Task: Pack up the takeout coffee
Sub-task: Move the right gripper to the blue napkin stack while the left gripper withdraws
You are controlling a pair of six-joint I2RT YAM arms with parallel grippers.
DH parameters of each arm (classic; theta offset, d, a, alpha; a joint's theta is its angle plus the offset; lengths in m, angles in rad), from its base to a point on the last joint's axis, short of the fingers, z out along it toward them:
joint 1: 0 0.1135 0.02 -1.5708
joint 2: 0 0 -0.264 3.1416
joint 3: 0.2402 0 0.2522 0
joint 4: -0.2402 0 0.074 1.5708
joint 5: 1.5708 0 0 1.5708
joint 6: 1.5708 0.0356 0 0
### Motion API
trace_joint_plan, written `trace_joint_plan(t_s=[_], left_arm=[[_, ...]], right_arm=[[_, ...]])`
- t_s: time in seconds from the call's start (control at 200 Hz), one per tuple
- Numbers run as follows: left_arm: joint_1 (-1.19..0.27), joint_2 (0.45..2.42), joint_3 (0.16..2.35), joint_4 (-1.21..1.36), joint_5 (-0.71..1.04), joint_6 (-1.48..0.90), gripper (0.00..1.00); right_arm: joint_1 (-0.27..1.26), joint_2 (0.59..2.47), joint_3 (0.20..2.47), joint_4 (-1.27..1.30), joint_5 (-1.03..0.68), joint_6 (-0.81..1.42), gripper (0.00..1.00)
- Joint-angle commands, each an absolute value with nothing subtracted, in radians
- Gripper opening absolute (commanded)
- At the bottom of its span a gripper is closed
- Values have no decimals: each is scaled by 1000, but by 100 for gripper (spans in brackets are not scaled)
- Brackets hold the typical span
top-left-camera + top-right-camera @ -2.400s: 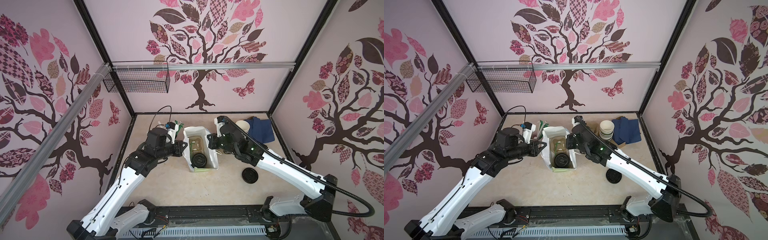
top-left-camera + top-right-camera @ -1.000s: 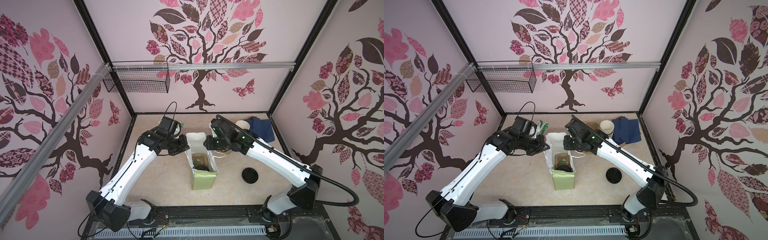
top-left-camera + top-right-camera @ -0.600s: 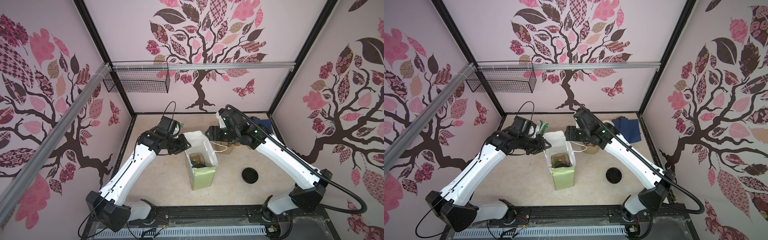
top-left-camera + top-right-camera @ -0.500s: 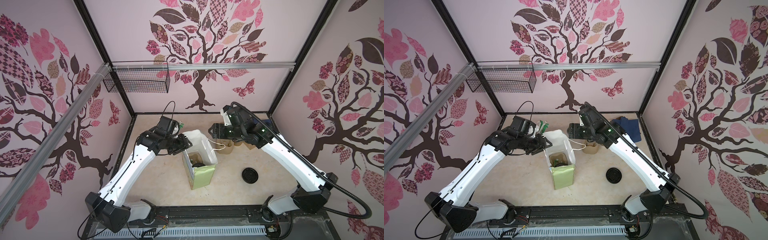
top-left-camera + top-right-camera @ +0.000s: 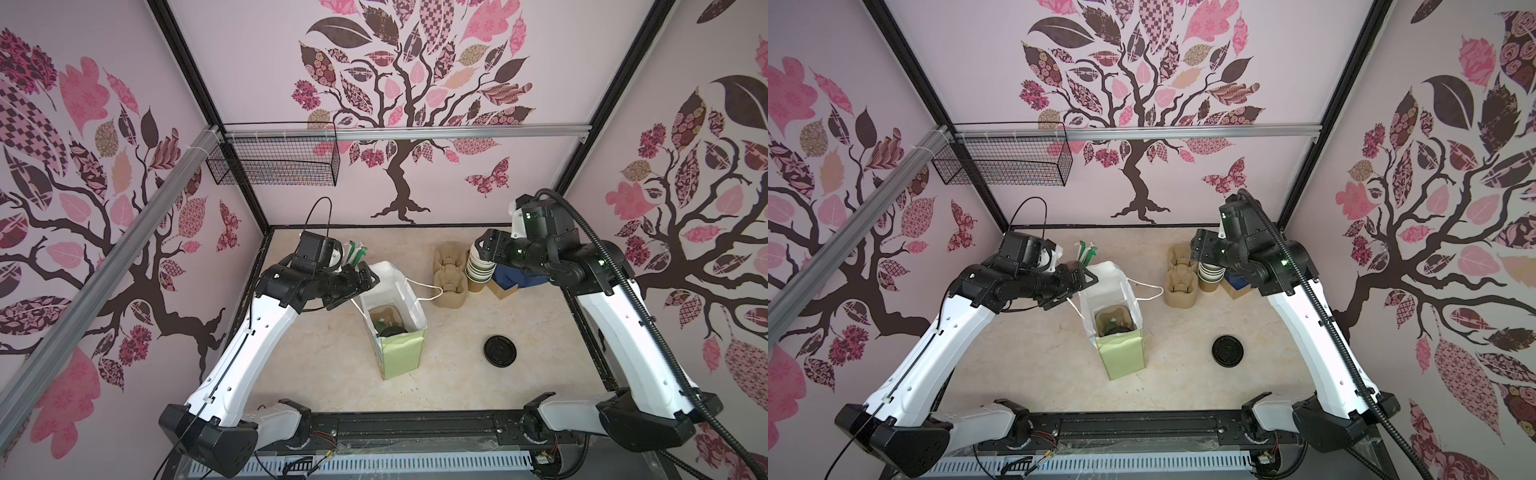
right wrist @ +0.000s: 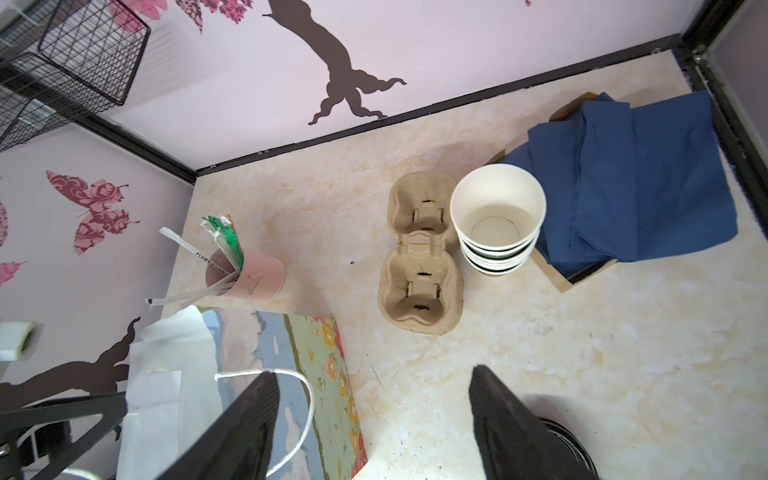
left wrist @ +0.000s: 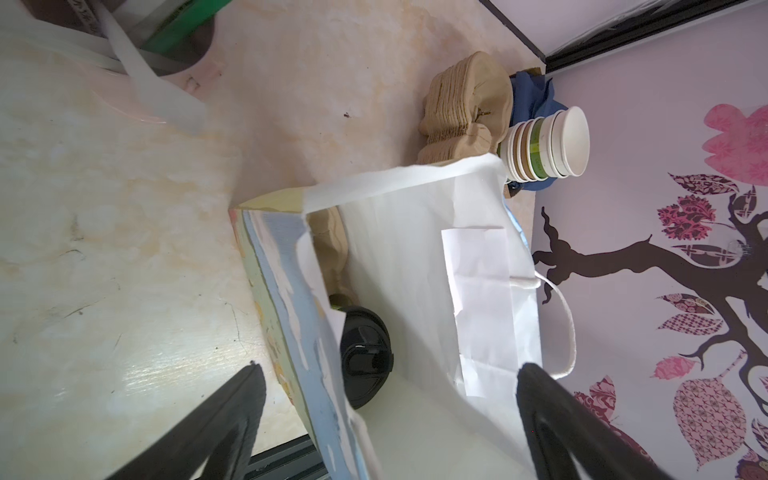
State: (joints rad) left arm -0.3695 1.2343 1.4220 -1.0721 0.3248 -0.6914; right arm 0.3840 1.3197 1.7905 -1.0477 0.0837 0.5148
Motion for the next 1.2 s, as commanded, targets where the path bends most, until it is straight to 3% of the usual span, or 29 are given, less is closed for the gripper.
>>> trace_joint_plan(t_s=[0.0,0.3,0.485,0.845,1.196], left_arm=[[-360,1195,1405,-1094,304,-669,98],[-359,1134,1393,-1051,300,-667,98],[-359,1082,1363,-1022,219,-663,98],[-359,992,1297,-940,103,-665,98],[-359,951,1286,-939,-65,-719,98]], right_arm=[[272,1306,1735,-1059,77,592,75],[4,1312,1423,-757,130,624,77],[-141,1477,1335,-551,-7,517,81],[-197,1942,1621,-559,-83,278,88],[-231,2141,1818,-633,-135,210,81]])
